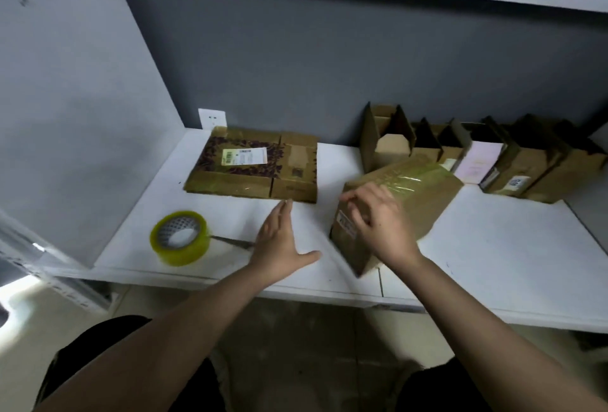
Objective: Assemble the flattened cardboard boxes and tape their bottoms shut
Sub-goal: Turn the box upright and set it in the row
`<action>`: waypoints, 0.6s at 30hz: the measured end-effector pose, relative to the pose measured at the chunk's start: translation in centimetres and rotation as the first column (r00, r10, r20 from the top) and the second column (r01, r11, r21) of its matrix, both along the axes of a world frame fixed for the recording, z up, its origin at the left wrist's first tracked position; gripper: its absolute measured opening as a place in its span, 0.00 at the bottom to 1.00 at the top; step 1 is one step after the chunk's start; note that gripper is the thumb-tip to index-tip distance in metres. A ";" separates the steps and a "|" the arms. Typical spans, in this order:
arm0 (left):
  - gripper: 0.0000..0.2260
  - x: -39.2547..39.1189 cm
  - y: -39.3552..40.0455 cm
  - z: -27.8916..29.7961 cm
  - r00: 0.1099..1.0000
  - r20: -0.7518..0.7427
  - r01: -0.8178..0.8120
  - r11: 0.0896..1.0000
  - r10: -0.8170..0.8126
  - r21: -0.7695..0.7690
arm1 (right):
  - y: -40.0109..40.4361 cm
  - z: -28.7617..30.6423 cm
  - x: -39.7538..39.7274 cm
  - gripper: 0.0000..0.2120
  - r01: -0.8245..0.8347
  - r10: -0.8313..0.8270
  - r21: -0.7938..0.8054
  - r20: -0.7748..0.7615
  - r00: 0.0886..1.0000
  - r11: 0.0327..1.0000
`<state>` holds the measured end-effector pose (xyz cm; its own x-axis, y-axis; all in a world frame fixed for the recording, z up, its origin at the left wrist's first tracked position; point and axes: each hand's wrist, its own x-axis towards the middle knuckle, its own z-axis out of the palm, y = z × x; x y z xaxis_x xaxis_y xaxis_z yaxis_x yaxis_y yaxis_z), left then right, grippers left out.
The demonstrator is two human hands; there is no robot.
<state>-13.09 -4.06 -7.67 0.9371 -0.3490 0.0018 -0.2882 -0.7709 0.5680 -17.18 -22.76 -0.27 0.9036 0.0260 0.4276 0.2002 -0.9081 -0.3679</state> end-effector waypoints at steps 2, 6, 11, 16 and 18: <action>0.53 -0.4 -3.6 0.4 0.995 -0.081 0.050 0.998 -0.053 -0.044 | -2.2 0.1 0.8 0.12 0.136 -0.138 -0.063 -0.026 0.990 0.989; 0.60 -1.1 -9.7 0.3 0.989 -0.145 -0.003 0.991 -0.017 -0.136 | -5.1 -0.7 1.3 0.17 0.210 -0.207 0.003 -0.148 0.967 0.978; 0.59 -1.1 -11.9 -0.7 0.996 -0.065 -0.083 0.946 0.066 -0.315 | -6.4 -1.5 1.2 0.18 0.119 -0.094 0.119 -0.198 0.976 0.986; 0.56 -1.0 -10.7 1.9 0.991 0.131 0.019 0.927 0.033 -0.374 | -6.6 0.7 0.1 0.23 0.118 -0.070 0.409 -0.130 0.989 0.905; 0.53 -0.7 -9.7 4.1 0.958 0.285 0.054 0.952 0.036 -0.302 | -6.3 2.0 -0.6 0.19 0.088 -0.016 0.623 -0.121 0.993 0.777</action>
